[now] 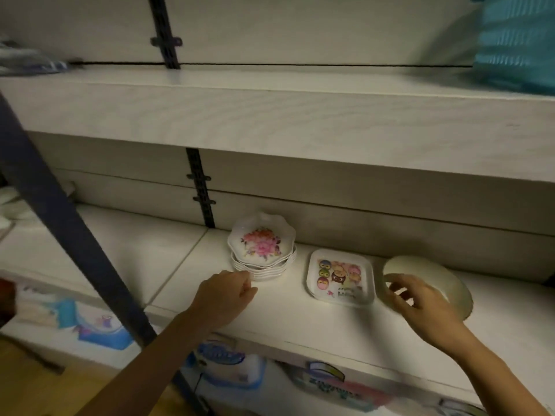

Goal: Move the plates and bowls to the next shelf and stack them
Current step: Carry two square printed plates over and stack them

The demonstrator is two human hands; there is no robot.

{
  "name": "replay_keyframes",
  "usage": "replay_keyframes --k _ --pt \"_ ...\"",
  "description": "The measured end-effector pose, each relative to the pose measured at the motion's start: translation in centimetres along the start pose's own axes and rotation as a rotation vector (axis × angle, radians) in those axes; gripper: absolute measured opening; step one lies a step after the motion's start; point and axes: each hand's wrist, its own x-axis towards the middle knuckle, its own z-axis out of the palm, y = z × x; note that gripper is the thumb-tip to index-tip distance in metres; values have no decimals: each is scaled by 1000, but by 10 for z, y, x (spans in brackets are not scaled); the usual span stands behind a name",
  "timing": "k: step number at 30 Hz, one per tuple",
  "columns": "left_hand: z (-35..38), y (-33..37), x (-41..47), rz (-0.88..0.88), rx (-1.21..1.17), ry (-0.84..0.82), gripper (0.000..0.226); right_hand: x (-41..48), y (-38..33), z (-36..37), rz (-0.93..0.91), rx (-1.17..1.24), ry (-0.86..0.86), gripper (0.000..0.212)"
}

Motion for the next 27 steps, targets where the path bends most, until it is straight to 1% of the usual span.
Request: replay_keyframes --k 4,7,11,13,16,18,19,22,25,27 --pt "-19 -37 -31 -14 -70 22 29 -1 -57 21 -154 -16 -69 26" --pt "-38 -72 -63 -45 -93 32 33 -5 -100 45 -235 -41 -101 27" --pt "-58 -120 -104 -151 -53 71 35 -15 -153 77 -286 -50 -144 28" --pt "-67 -147 -124 -162 -61 83 33 -23 -180 95 -309 -54 -153 28" --pt "-79 -192 -152 -135 -95 60 21 -36 -220 126 -354 -50 -177 28" --pt "-88 -223 -172 -176 -62 69 34 -43 -247 147 -374 -41 -197 28" --pt "-91 -238 -182 -206 -35 76 37 -46 -259 157 -385 -35 -203 28" --pt "-105 -280 -210 -274 -33 109 27 -52 -298 184 -431 -25 -213 27" --pt "-120 -317 -233 -301 6 116 21 -54 -335 209 -471 -25 -240 29" --pt "-129 -338 -244 -340 36 120 22 -55 -358 224 -491 -31 -265 31"
